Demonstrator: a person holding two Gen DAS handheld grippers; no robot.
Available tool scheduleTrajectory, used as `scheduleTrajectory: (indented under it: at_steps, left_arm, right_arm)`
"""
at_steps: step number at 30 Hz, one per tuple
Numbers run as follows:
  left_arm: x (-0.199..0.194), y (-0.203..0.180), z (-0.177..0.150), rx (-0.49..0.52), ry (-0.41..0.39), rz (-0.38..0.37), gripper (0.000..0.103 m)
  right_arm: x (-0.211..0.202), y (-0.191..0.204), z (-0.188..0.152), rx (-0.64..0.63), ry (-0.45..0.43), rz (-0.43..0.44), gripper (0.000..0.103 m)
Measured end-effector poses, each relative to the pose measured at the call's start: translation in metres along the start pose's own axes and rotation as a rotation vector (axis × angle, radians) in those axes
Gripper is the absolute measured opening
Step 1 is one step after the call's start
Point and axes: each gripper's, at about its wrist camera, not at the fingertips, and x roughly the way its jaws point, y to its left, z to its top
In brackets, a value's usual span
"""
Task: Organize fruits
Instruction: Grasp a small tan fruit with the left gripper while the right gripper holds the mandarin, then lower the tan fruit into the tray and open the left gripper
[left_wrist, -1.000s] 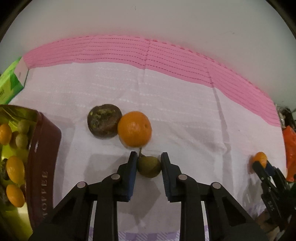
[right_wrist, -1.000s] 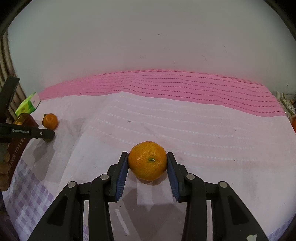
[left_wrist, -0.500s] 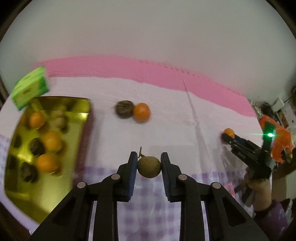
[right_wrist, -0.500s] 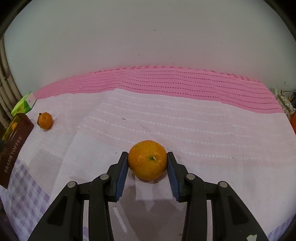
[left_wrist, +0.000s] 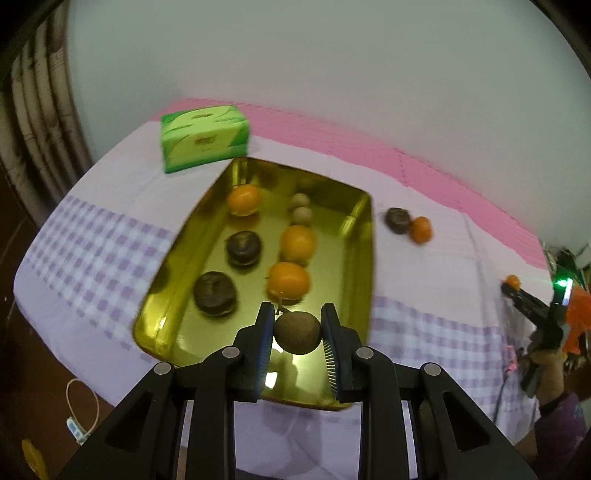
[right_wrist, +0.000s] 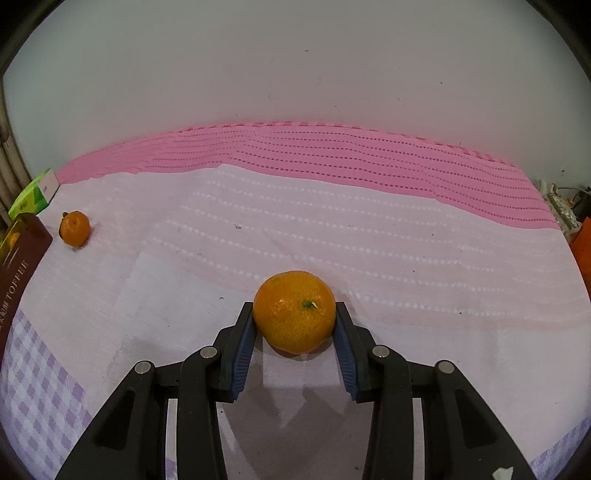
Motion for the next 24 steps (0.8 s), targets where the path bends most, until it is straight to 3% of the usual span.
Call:
scheduleTrajectory:
  at_steps: [24]
  left_arm:
    - [0.056, 0.011, -0.001, 0.087, 0.023, 0.064, 0.027]
  right_arm:
    - [-0.003, 0.008, -0.001, -0.018, 0.002, -0.033, 0.037]
